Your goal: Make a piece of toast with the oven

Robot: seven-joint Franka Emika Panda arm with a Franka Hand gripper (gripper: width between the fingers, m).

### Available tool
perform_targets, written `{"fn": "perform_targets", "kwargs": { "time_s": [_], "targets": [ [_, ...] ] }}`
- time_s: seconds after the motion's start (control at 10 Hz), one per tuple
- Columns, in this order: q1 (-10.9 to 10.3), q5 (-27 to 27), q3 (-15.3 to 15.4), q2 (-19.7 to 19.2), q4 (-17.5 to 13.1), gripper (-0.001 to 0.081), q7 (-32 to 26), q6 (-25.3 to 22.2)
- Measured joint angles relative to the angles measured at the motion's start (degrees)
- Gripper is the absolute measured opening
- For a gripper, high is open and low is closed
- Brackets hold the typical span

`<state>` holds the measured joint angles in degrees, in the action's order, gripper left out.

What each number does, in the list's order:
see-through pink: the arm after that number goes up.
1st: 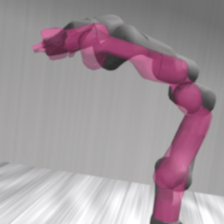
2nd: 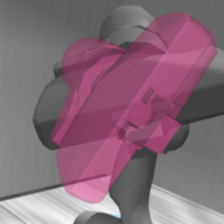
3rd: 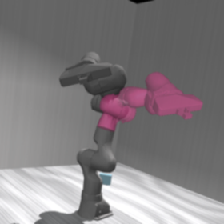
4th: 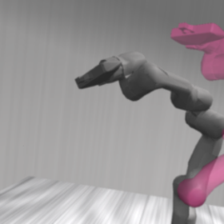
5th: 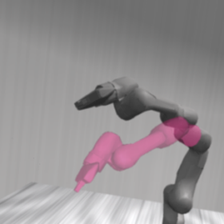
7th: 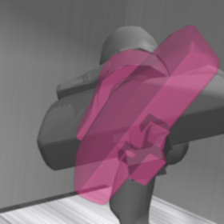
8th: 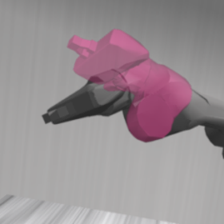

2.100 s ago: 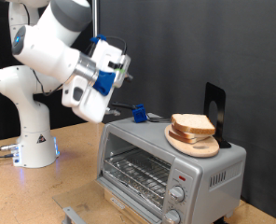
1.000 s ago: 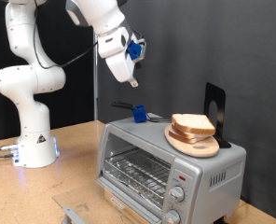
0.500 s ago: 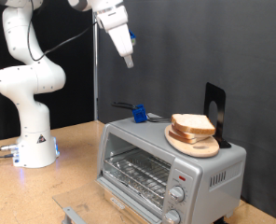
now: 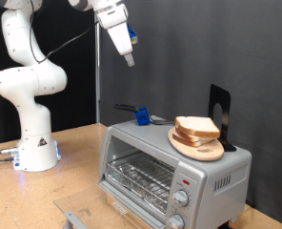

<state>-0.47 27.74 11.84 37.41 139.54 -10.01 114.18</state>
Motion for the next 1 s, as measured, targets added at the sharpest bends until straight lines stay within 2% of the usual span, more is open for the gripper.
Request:
{"fn": "perform_targets", "kwargs": {
  "time_s": [0.5, 1.0],
  "targets": [
    [-0.01, 0.65, 4.34, -2.18, 6.75, 0.0800, 0.78, 9.16],
    [-0.04, 1.43, 7.14, -8.41, 10.20, 0.0800, 0.80, 18.05]
  ]
}}
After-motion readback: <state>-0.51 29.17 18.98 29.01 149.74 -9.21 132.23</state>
